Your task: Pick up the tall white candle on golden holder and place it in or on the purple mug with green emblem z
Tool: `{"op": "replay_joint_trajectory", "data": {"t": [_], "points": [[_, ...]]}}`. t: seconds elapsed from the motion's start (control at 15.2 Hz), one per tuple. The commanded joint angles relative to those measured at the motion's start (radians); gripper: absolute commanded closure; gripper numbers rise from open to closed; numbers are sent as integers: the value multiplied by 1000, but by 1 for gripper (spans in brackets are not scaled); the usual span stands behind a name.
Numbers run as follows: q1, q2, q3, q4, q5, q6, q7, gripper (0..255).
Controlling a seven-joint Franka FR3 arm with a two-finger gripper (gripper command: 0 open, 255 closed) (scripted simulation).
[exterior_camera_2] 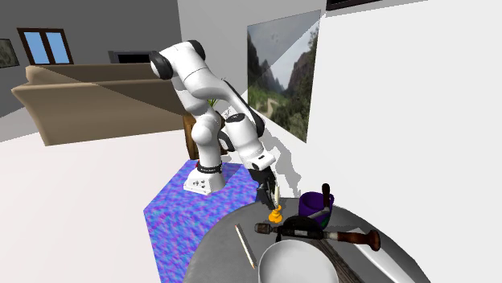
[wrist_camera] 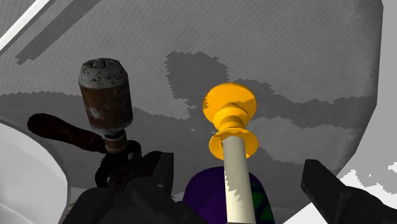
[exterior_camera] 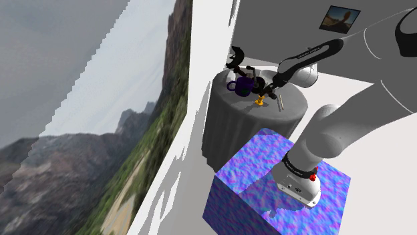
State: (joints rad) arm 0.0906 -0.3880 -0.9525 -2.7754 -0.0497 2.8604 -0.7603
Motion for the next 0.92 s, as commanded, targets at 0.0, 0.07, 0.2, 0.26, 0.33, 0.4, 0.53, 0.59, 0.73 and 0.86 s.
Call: {"op": "replay_joint_trajectory", "data": {"t": [0.0,0.07,0.2,0.26,0.33,0.4,0.53,0.59,0.73,0.86], "points": [[0,0,0,0,0,0,0,0],[0,0,0,0,0,0,0,255],[0,0,0,0,0,0,0,255],[0,0,0,0,0,0,0,255],[0,0,0,0,0,0,0,255],[-1,0,1,0,0,0,0,255],[0,0,1,0,0,0,1,255],[0,0,1,0,0,0,1,255],[-23,-12,22,3,-13,-17,13,255],[-62,-36,62,11,-35,-53,37,255]]}}
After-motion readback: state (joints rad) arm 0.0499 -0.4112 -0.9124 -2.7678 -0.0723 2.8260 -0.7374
